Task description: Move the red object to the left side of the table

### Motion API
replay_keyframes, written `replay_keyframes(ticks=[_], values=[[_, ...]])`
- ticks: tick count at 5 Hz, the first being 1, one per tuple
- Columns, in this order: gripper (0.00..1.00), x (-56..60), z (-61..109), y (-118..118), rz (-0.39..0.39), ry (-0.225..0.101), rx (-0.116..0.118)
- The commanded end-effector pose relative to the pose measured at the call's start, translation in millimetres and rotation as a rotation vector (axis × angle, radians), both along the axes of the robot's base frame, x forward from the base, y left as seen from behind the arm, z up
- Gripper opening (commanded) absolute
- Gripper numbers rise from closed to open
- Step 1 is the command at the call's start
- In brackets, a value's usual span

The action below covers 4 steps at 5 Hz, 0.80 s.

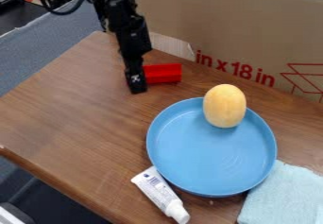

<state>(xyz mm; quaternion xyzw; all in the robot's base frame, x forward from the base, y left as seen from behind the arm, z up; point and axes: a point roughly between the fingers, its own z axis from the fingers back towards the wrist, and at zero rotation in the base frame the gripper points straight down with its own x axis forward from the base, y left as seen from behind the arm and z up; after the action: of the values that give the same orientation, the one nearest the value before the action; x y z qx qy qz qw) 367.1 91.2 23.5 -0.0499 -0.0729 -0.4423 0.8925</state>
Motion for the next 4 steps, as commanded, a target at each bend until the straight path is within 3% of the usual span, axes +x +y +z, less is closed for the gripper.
replay_keyframes(ticks=[1, 2, 3, 4], values=[[0.0, 18.5, 20.3, 10.1, 0.017, -0.058, -0.004], [0.0, 21.4, 22.2, 20.1, 0.032, -0.06, -0.042], [0.0, 28.3, 34.4, 17.8, 0.032, -0.071, -0.062], [0.0, 25.0, 35.8, 12.6, 0.04, -0.067, -0.086]])
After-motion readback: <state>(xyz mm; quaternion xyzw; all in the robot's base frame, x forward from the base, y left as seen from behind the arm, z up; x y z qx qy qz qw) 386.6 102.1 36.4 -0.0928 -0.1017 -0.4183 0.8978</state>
